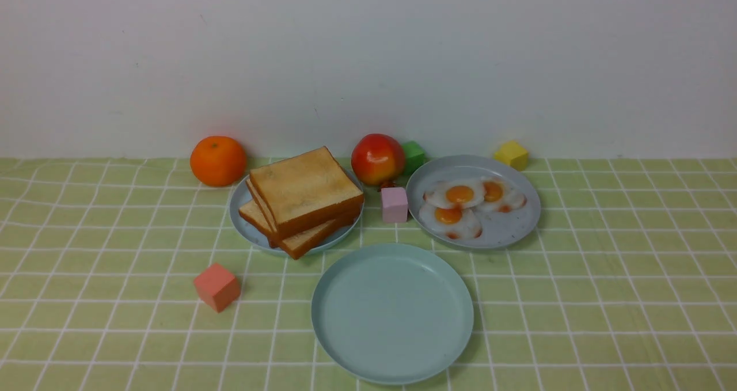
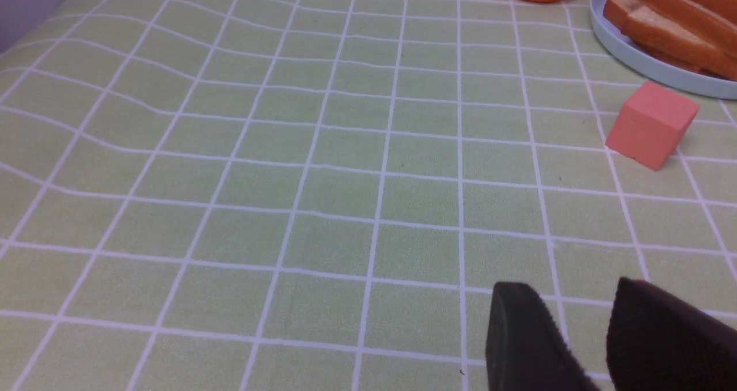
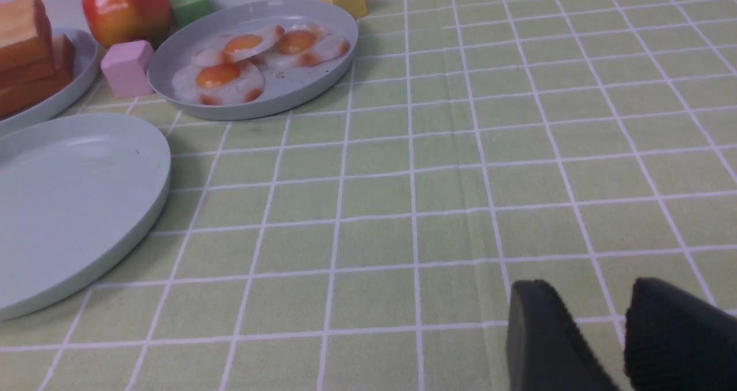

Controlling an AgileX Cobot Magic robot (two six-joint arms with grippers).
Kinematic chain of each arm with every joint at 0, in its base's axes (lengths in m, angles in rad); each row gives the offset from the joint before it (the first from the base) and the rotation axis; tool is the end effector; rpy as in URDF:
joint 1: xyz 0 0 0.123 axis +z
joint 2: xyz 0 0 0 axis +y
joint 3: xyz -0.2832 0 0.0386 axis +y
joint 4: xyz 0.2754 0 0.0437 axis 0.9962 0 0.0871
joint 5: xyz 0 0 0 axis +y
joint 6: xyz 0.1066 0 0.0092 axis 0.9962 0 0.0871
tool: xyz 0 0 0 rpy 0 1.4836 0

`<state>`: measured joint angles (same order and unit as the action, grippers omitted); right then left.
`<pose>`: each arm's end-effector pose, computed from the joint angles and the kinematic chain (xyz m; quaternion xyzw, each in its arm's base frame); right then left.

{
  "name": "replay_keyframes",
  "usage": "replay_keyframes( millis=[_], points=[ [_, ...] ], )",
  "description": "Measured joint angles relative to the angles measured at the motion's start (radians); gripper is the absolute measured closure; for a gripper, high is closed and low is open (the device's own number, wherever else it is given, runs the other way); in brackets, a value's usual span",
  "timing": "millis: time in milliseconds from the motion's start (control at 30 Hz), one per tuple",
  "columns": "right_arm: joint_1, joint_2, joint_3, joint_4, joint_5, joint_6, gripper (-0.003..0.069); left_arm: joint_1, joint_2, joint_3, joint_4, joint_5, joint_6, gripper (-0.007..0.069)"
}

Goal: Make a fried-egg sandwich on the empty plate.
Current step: Use the left arm to grab a slice of bread

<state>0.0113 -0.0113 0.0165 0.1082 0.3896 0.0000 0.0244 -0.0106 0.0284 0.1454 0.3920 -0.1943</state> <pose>0.0939 0.0055 0.1684 0.0237 0.8061 0.0494 0.5893 0.0938 0.0082 0.1638 -0.0503 0.8087 0.0121 0.5860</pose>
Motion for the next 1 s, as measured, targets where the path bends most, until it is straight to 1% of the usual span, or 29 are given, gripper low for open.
replay_keyframes(
  millis=[100,167,200,233,267,300,400,433,467,533,633,733,767,833,867,933,967,1000],
  points=[
    [0.000,0.000,0.000,0.000,0.000,0.000,0.0417,0.000,0.000,0.000,-0.003,-0.008,-0.003,0.0386],
    [0.000,0.000,0.000,0.000,0.000,0.000,0.0417,0.000,0.000,0.000,-0.042,-0.046,-0.032,0.0386],
    [0.000,0.000,0.000,0.000,0.000,0.000,0.0417,0.000,0.000,0.000,-0.090,-0.083,-0.068,0.0386],
    [0.000,0.000,0.000,0.000,0.000,0.000,0.0417,0.000,0.000,0.001,-0.176,-0.139,-0.121,0.0386],
    [0.000,0.000,0.000,0.000,0.000,0.000,0.0417,0.000,0.000,0.001,-0.216,-0.162,-0.160,0.0386],
    [0.000,0.000,0.000,0.000,0.000,0.000,0.0417,0.000,0.000,0.001,-0.295,-0.206,-0.216,0.0386],
    [0.000,0.000,0.000,0.000,0.000,0.000,0.0417,0.000,0.000,0.001,-0.445,-0.297,-0.315,0.0386],
    [0.000,0.000,0.000,0.000,0.000,0.000,0.0417,0.000,0.000,0.001,-0.454,-0.302,-0.320,0.0386],
    [0.000,0.000,0.000,0.000,0.000,0.000,0.0417,0.000,0.000,0.001,-0.510,-0.339,-0.352,0.0386],
    [0.000,0.000,0.000,0.000,0.000,0.000,0.0417,0.000,0.000,0.002,-0.554,-0.381,-0.375,0.0386],
    [0.000,0.000,0.000,0.000,0.000,0.000,0.0417,0.000,0.000,-0.008,-0.566,-0.412,-0.385,0.0386],
    [0.000,0.000,0.000,0.000,0.000,0.000,0.0417,0.000,0.000,-0.087,-0.489,-0.351,-0.359,0.0406],
    [0.000,0.000,0.000,0.000,0.000,0.000,0.0417,0.000,0.000,-0.095,-0.483,-0.339,-0.352,0.0412],
    [0.000,0.000,0.000,0.000,0.000,0.000,0.0417,0.000,0.030,-0.202,-0.410,-0.232,-0.304,0.0460],
    [0.000,0.000,0.000,0.000,0.000,0.000,0.0417,-0.001,0.042,-0.218,-0.406,-0.224,-0.300,0.0469],
    [0.000,0.000,0.000,0.000,0.000,0.000,0.0417,-0.020,0.110,-0.283,-0.377,-0.150,-0.261,0.0511],
    [0.000,0.000,0.000,0.000,0.000,0.000,0.0417,-0.065,0.189,-0.332,-0.365,-0.102,-0.206,0.0550],
    [0.000,0.000,0.000,0.000,0.000,0.000,0.0417,-0.098,0.235,-0.362,-0.361,-0.066,-0.171,0.0567]
  ],
)
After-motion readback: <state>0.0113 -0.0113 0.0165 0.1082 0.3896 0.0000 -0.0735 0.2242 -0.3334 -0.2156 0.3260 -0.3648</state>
